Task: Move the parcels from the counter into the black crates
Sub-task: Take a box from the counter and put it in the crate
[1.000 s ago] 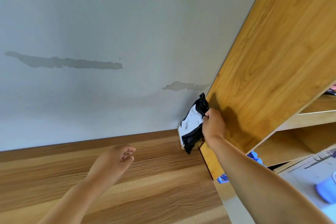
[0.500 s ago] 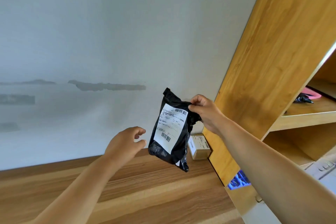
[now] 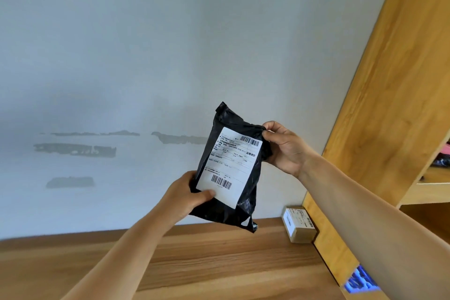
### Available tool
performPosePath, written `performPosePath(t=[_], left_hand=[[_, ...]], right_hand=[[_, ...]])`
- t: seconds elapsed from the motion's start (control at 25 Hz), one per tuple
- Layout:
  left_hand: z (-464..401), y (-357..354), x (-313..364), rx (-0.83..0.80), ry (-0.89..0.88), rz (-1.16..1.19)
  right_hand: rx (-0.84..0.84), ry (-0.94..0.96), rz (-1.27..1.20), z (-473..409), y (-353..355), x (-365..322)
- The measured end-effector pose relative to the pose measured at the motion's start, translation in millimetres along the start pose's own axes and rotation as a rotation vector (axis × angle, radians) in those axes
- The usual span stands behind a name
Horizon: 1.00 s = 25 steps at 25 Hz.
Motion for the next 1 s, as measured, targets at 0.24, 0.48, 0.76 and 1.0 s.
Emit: performPosePath(t=[0.24, 0.48, 0.76, 1.0], left_hand=[[12.6, 21.2, -2.0, 0.057, 0.027, 0.077], [19.8, 24.0, -6.5, 0.007, 0.034, 0.17], [31.4, 42.4, -12.6, -0.007, 0.045, 0.22], [52.1, 94.4, -30.4, 0.221, 0.072, 0.152]], right_hand=[[0.049, 0.077, 0.098, -2.9, -16.8, -8.8], [0.102, 0.11, 0.971, -11.8, -46.9, -26.8], [0.231, 0.245, 0.931, -21.6, -80.6, -29.5], [0.477, 0.28, 0.967, -4.3, -93.4, 11.0]])
Point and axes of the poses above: each hand's wrist, its own z-axis away from the middle knuckle, its own y-axis out of the back of the hand, x = y × z, the point moved 6 cm from there along -z, towards the middle knuckle, and after that the axes turned 4 degrees about z, right-handed, at the moved point
